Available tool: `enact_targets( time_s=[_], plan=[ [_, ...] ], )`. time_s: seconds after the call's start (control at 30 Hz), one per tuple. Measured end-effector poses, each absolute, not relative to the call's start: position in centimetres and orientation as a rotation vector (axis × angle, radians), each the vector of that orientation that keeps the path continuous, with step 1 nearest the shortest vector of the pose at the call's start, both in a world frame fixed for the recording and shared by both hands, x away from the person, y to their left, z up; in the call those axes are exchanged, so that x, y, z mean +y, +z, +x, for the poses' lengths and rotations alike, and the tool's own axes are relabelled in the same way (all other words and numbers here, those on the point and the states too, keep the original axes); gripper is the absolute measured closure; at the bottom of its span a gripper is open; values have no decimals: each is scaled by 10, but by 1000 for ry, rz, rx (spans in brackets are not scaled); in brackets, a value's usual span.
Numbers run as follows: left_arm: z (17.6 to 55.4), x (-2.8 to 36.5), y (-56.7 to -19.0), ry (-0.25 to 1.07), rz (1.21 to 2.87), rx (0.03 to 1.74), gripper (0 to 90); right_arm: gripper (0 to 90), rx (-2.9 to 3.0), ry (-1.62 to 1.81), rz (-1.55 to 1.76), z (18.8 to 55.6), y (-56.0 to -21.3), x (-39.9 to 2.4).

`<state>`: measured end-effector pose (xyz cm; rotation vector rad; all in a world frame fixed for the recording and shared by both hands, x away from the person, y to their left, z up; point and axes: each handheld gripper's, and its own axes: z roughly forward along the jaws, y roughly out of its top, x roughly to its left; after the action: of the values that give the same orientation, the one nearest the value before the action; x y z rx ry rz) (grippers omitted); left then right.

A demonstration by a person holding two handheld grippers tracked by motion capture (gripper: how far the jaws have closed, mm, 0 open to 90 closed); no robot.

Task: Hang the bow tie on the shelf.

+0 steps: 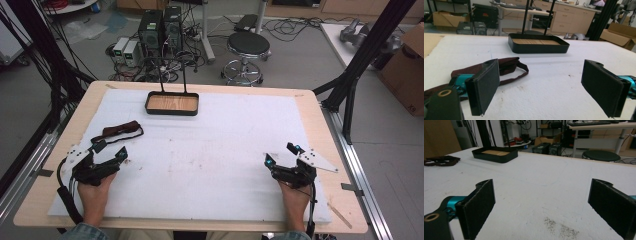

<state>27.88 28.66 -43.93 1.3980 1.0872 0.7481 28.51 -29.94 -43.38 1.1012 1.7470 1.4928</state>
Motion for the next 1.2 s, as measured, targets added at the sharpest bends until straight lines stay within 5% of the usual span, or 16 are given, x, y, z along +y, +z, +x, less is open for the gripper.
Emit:
enact_targets(
  time_s=[1.2],
  plan=[
    [279,288,-438,724,1390,1106,156,63,1759,1522,1128,286,-435,-299]
  ],
)
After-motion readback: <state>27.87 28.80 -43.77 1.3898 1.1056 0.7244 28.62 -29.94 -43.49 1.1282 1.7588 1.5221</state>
